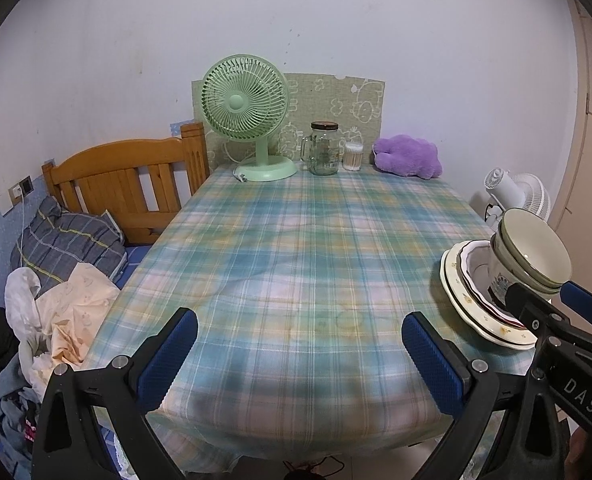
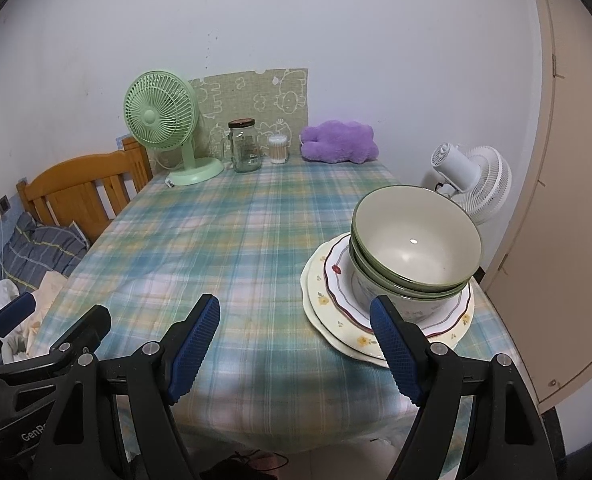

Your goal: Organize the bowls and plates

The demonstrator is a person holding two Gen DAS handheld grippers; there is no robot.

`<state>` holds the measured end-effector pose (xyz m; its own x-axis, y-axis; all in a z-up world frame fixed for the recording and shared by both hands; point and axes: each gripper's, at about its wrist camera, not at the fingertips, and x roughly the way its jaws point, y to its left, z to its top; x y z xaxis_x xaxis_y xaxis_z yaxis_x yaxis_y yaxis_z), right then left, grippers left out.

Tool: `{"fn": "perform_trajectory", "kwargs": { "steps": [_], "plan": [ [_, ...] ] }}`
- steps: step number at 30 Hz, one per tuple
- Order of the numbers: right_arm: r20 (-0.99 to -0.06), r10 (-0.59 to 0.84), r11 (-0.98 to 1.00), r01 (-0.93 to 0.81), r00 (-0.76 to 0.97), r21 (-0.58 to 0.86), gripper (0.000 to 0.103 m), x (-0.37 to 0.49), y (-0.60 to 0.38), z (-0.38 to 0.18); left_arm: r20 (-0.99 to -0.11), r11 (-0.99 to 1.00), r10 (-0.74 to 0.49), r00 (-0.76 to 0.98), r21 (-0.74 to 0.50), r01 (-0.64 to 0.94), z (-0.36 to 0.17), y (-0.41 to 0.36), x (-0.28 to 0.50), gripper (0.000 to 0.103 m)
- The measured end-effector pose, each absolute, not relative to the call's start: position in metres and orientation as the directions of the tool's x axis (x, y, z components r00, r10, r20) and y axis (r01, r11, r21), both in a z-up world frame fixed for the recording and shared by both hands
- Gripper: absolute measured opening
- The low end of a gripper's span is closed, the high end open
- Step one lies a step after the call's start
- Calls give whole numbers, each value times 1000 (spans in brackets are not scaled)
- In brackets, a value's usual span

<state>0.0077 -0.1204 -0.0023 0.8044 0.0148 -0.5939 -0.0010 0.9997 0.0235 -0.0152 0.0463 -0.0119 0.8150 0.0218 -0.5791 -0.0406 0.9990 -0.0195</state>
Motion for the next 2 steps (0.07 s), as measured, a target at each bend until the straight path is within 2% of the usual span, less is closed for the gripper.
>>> {"fn": "perform_trajectory", "kwargs": {
  "steps": [2],
  "plan": [
    [-593, 14, 1000, 0, 805, 23, 80, 7, -120, -2, -575, 999, 16, 818, -21, -35, -11, 46, -17, 103]
  ]
}}
